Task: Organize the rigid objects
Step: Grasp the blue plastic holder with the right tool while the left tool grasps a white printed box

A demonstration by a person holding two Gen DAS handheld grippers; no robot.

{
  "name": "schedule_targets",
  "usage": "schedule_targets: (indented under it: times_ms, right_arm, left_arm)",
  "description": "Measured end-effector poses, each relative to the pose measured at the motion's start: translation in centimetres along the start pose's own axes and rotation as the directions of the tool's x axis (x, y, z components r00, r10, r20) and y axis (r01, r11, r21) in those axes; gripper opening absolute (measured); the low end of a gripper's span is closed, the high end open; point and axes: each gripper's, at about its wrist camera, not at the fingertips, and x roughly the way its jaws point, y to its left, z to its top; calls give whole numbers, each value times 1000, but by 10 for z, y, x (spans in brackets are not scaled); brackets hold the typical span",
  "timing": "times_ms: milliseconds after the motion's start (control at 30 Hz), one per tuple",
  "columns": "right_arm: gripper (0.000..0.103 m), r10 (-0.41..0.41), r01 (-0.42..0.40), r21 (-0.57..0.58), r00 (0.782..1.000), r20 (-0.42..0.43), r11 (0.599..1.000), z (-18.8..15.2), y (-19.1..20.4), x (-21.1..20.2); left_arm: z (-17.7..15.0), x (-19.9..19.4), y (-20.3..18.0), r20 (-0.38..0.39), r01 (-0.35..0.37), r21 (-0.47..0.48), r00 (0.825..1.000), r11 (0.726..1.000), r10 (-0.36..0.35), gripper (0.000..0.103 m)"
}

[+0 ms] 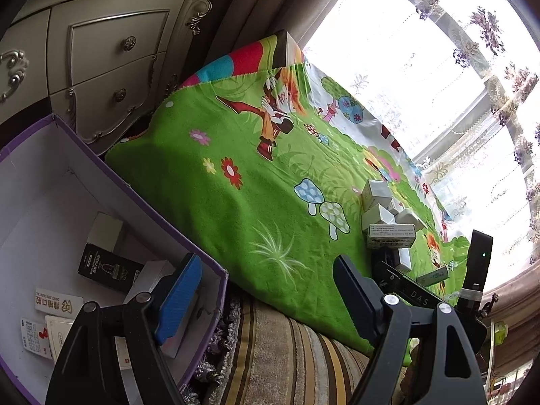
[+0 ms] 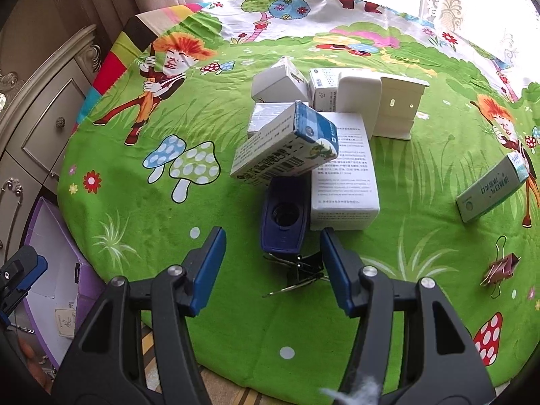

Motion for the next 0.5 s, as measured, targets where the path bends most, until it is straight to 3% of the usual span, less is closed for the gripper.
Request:
schedule_targets:
  times_ms: [67,233,333,433,500]
  right_arm:
    - [44,-6,6,-1,1000,0,1000,3,0,2]
    - [32,-19,19,-1,1000,-4,1000,4,0,9]
    - [31,-7,7,13,1000,7,1000,2,-4,6]
    - [31,6,-7,26,1000,27,1000,1,-7,0]
    - [31,17,-19,31,999,42,999,0,-8,-5]
  left_arm:
    - [1,1,-7,-2,9,16,1000,1000,-9,81]
    - [6,6,-28,-27,65,55,998,996,-64,81]
    - [14,10,-41,-54,138,52,989,989,-136,81]
    - [25,21,-54,-88,219,32,973,975,-216,83]
    - [30,36,-61,-130,305,-14,944,952,-304,86]
